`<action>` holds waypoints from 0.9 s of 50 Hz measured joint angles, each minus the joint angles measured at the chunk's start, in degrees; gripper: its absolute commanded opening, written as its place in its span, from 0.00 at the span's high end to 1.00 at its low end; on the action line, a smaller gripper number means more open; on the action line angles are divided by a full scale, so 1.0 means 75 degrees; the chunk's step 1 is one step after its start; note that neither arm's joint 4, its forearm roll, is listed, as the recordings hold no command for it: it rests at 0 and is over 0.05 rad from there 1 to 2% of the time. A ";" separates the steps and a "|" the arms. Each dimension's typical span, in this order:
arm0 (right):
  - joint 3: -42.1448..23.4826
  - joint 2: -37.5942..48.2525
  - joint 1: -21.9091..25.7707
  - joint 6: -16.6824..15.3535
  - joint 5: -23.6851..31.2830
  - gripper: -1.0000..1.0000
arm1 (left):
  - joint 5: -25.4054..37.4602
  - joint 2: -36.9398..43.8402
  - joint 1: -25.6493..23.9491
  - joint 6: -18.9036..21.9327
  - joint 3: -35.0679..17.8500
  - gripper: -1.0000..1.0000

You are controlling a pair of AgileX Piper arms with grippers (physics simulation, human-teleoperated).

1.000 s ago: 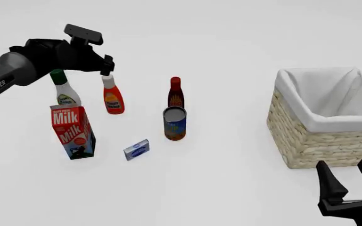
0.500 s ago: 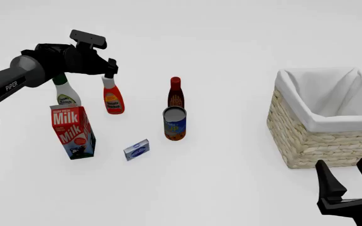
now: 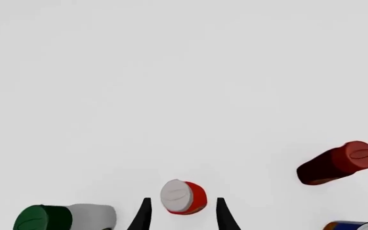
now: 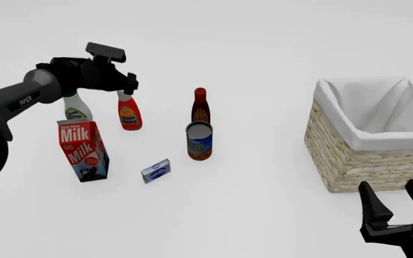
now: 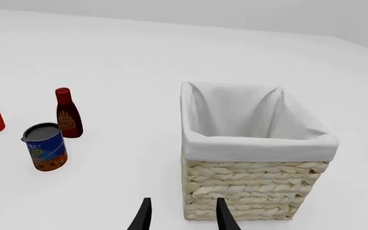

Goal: Pick the ketchup and place it in the basket.

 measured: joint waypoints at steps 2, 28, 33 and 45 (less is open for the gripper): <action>0.0000 0.0028 -0.0001 -0.0001 -0.0019 0.00 | -0.0008 0.0043 0.0002 -0.0015 -0.0018 0.00; 0.0000 0.0506 0.0000 -0.0056 -0.0345 0.00 | -0.0157 0.0496 0.0055 -0.0154 -0.0138 0.00; 0.0000 0.0602 0.0001 -0.0064 -0.0412 0.00 | -0.0163 0.0582 0.0055 -0.0182 -0.0183 0.00; 0.0000 0.0758 0.0009 -0.0062 -0.0517 0.00 | -0.0189 0.0748 0.0070 -0.0234 -0.0252 0.00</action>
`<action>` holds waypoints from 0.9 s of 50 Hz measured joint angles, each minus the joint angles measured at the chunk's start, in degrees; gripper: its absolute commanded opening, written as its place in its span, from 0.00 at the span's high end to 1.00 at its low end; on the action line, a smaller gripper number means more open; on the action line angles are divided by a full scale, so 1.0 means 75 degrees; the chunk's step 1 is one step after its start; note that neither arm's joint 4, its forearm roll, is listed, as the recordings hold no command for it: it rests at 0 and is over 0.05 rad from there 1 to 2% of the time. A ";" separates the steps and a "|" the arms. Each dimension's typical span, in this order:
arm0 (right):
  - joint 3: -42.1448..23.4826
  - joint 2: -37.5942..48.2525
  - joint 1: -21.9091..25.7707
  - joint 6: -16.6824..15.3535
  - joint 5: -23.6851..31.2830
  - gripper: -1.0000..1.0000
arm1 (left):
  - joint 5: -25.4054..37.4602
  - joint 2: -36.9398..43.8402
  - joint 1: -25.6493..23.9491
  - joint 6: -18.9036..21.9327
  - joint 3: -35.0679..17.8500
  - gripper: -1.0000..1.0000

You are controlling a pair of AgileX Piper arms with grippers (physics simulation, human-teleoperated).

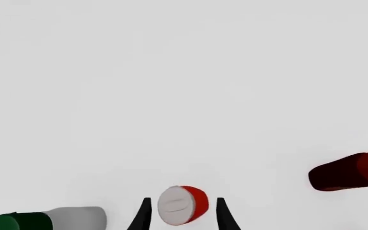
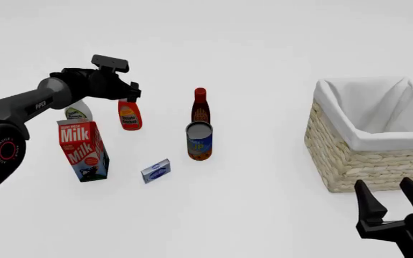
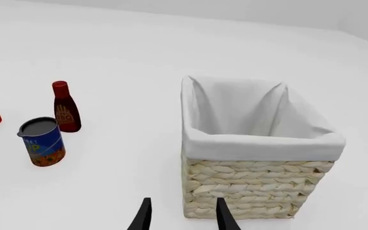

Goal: Pick the ketchup and place it in the basket.

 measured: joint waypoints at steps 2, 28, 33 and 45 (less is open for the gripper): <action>0.0000 0.0024 0.0001 0.0000 -0.0018 0.00 | -0.0010 0.0028 0.0007 -0.0009 -0.0001 0.00; 0.0000 0.0329 0.0009 -0.0019 -0.0249 0.00 | -0.0153 0.0232 0.0049 -0.0161 0.0029 1.00; 0.0000 0.0308 0.0011 -0.0021 -0.0230 0.00 | -0.0157 0.0178 0.0032 -0.0208 0.0085 1.00; 0.0000 0.0098 0.0016 -0.0029 -0.0074 0.00 | -0.0131 -0.0281 0.0000 -0.0239 0.0188 1.00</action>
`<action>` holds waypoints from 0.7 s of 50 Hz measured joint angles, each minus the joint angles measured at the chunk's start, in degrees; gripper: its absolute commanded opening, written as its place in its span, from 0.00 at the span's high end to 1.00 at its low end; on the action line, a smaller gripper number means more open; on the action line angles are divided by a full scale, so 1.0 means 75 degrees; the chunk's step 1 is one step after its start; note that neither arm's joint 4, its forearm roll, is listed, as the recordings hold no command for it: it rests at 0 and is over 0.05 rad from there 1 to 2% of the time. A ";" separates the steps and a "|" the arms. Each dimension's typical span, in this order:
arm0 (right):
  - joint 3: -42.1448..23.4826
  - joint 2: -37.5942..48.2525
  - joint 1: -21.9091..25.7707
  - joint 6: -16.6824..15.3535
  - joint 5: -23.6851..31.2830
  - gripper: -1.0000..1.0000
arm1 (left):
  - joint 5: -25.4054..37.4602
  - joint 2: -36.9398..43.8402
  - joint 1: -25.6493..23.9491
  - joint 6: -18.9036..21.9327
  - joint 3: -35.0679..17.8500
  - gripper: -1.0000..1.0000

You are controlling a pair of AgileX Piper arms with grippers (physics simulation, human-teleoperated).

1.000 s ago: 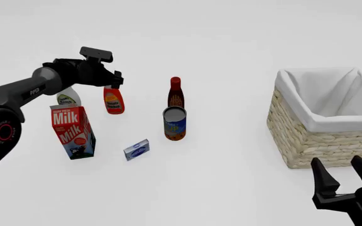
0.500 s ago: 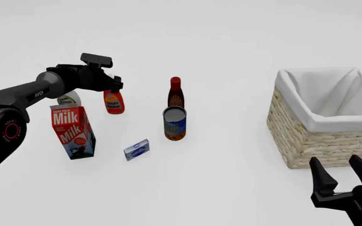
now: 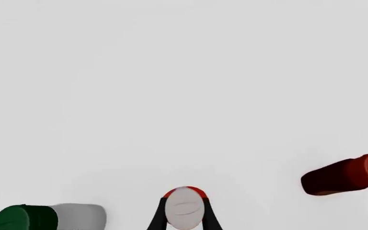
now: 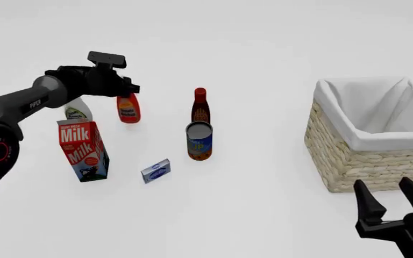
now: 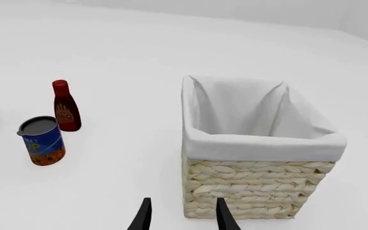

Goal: Pick the ketchup and place it in the basket.

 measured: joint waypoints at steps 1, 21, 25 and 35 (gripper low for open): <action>0.0000 -0.0026 0.0000 0.0000 0.0019 0.00 | 0.0018 -0.0046 -0.0004 -0.0001 -0.0009 1.00; -0.0001 -0.0652 -0.0002 -0.0001 0.0479 0.00 | 0.0369 -0.0950 -0.0105 0.0034 -0.0155 1.00; 0.0000 -0.0739 -0.0004 -0.0011 0.0542 0.00 | 0.0429 -0.1160 -0.0152 0.0064 -0.0118 1.00; -0.0001 -0.0919 -0.0009 -0.0068 0.0680 0.00 | 0.0708 -0.1828 -0.0343 0.0115 -0.0002 1.00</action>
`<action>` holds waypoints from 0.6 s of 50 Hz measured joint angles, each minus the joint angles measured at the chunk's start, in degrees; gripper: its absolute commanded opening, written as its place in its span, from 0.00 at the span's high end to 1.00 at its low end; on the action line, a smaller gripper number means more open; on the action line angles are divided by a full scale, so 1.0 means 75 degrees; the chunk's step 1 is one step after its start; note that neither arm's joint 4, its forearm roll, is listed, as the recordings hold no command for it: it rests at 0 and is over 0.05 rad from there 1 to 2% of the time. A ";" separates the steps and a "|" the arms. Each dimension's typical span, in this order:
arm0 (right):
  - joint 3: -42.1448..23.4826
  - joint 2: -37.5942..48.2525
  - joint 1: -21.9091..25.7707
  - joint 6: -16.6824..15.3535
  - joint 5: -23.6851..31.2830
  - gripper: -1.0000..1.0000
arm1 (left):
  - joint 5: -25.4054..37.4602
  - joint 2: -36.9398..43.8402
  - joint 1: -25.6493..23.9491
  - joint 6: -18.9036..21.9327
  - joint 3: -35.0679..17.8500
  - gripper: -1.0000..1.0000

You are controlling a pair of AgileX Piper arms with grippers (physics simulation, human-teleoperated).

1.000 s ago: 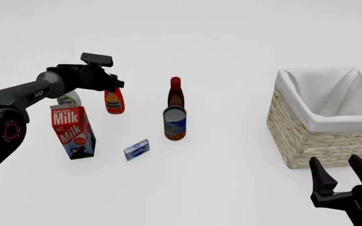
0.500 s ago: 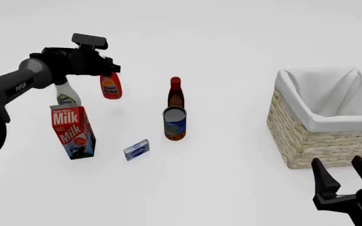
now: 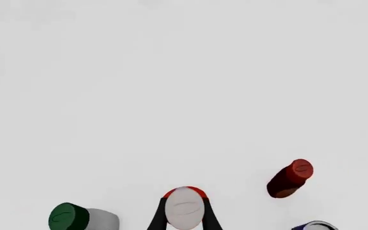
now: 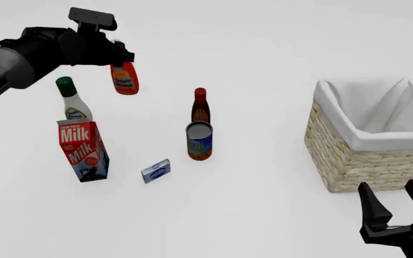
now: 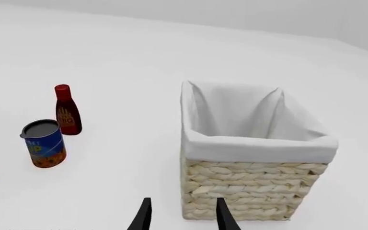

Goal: Pick the ketchup and place it in the basket.

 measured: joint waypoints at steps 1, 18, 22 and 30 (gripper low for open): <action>0.0000 0.0005 -0.0003 -0.0013 0.0000 0.00 | 0.0033 -0.0075 -0.0022 0.0005 0.0013 1.00; -0.0194 0.0835 0.0085 -0.0456 -0.0303 0.00 | 0.0668 -0.1535 -0.0494 0.0116 0.0433 1.00; -0.0416 0.0812 0.0232 -0.0548 -0.0065 0.00 | 0.0831 -0.1878 -0.0701 0.0146 0.0590 1.00; -0.1069 0.0796 0.0608 -0.0851 0.0537 0.00 | 0.1190 -0.2509 -0.1071 0.0151 0.0884 1.00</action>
